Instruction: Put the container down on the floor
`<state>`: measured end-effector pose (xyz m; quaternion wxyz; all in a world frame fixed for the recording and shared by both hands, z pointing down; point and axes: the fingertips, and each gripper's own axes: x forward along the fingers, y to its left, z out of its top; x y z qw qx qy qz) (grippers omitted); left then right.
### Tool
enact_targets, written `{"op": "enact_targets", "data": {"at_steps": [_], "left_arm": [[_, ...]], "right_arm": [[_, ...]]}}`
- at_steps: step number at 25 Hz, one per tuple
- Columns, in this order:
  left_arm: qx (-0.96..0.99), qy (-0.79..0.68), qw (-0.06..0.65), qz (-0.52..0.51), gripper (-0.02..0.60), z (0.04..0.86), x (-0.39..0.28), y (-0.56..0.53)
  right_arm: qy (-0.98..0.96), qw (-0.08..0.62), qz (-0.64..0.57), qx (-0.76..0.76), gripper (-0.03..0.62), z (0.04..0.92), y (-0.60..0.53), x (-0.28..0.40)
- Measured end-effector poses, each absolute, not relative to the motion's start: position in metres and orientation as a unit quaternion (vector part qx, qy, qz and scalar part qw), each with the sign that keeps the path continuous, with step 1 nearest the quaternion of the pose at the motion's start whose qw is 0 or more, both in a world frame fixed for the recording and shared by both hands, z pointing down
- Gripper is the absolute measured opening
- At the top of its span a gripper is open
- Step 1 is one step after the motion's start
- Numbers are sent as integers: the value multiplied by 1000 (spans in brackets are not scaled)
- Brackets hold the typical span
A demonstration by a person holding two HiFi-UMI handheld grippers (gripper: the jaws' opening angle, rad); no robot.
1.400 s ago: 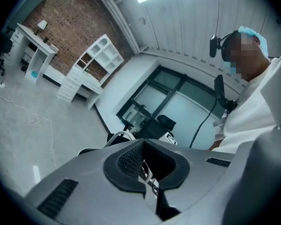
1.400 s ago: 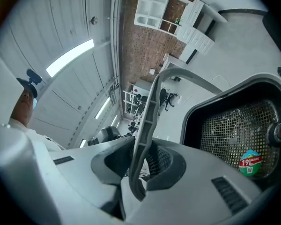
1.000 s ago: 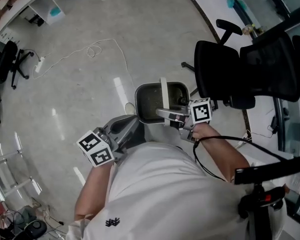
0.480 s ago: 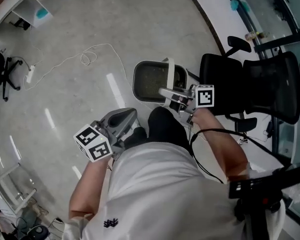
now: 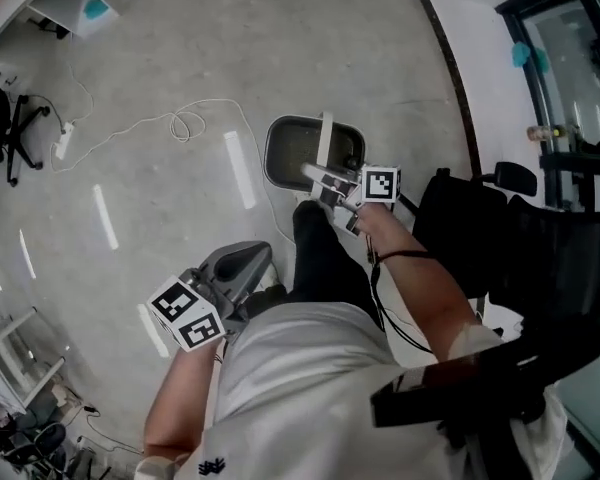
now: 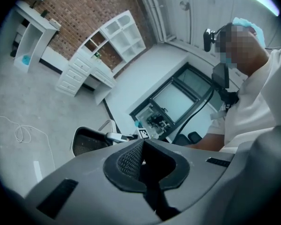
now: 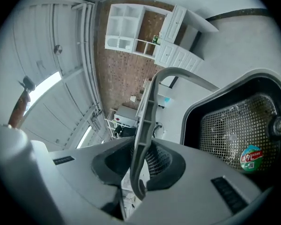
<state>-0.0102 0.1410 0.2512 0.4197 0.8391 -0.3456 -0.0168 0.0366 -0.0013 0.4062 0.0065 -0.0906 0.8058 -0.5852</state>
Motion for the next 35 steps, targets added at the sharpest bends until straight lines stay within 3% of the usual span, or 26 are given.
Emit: {"op": "enact_targets", "data": {"at_steps": [10, 22, 29, 35], "left_arm": [[800, -393, 454, -8, 9, 340, -21, -44], [776, -393, 492, -47, 9, 445, -24, -121], [759, -391, 517, -72, 9, 493, -28, -125], [754, -388, 525, -76, 9, 501, -29, -118]], "right_arm": [[789, -48, -608, -75, 48, 581, -184, 12], [772, -51, -628, -88, 48, 754, -273, -14], [762, -44, -640, -85, 48, 811, -274, -22], [761, -20, -645, -66, 48, 803, -271, -30]]}}
